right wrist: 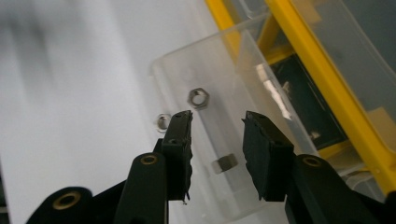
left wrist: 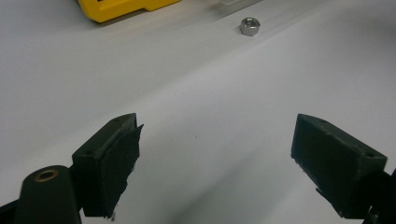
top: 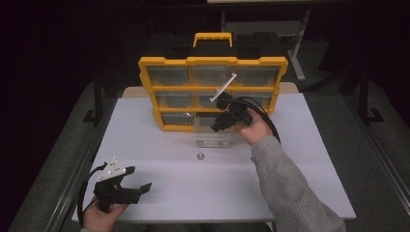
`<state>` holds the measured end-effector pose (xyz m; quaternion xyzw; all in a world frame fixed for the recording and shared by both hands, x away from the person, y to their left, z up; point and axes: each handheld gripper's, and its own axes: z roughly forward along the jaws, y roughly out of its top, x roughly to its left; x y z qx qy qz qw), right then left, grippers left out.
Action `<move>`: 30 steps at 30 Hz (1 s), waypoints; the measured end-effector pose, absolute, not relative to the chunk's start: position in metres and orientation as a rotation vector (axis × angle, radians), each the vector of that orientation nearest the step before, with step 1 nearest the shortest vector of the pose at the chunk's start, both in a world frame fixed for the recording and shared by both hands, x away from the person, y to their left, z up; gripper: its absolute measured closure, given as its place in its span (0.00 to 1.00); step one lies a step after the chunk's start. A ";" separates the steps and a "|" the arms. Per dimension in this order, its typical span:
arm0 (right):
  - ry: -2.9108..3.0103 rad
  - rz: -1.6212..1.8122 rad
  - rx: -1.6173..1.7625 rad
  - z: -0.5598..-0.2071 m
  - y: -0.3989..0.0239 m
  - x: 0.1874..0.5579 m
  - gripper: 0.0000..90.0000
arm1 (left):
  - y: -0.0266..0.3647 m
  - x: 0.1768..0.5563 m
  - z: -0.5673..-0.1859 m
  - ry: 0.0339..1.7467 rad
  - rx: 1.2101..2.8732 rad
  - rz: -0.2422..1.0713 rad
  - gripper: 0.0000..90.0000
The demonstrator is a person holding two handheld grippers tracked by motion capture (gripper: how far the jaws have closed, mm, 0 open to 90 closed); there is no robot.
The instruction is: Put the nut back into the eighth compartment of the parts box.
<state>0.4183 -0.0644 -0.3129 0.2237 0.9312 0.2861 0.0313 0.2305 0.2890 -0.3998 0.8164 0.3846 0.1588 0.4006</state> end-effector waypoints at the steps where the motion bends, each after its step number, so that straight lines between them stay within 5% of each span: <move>1: 2.870 0.891 0.682 -0.311 -0.065 0.415 0.66 | 0.289 0.230 -0.400 0.973 2.064 0.402 0.17; 30: 2.940 0.891 0.544 -0.360 -0.054 0.356 0.51 | 0.289 0.231 -0.400 0.965 2.083 0.404 0.17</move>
